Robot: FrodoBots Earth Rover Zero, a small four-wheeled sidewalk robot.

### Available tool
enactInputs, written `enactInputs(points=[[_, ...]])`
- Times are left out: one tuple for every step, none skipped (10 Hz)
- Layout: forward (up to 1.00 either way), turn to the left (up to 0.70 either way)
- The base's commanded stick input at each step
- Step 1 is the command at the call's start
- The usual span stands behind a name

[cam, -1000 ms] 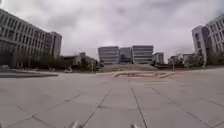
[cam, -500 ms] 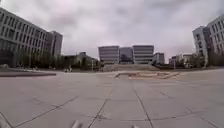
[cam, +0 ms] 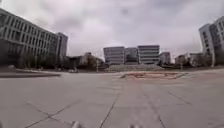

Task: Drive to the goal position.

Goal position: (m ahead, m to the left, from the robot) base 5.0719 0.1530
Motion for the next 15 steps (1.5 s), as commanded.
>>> enactInputs(points=[[0.7,0.0],[0.7,0.0],[0.7,0.0],[0.7,0.0],[0.7,0.0],[0.7,0.0],[0.7,0.0],[0.7,0.0],[0.7,0.0],[0.7,0.0],[0.7,0.0],[0.7,0.0],[0.7,0.0],[0.7,0.0],[0.7,0.01]])
